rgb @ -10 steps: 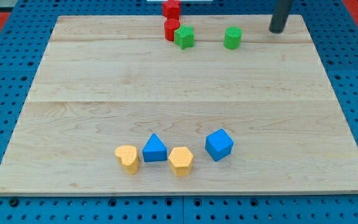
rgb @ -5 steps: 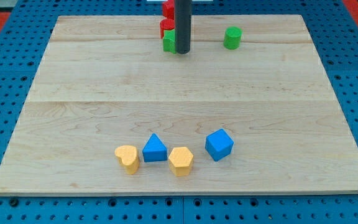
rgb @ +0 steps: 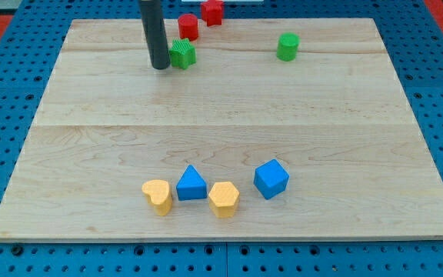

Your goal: Place the green star at the center of the board

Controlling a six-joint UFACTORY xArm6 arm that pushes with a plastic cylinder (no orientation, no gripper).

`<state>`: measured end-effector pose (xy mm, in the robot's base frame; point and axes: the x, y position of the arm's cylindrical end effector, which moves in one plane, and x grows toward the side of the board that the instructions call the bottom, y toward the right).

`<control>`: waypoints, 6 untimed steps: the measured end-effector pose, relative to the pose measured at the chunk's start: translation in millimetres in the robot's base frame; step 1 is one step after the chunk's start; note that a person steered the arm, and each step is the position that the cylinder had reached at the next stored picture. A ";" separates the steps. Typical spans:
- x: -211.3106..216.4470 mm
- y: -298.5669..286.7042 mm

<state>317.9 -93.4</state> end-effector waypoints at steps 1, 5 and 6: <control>-54.1 -43.3; 78.3 119.2; 107.4 102.3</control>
<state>425.3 8.9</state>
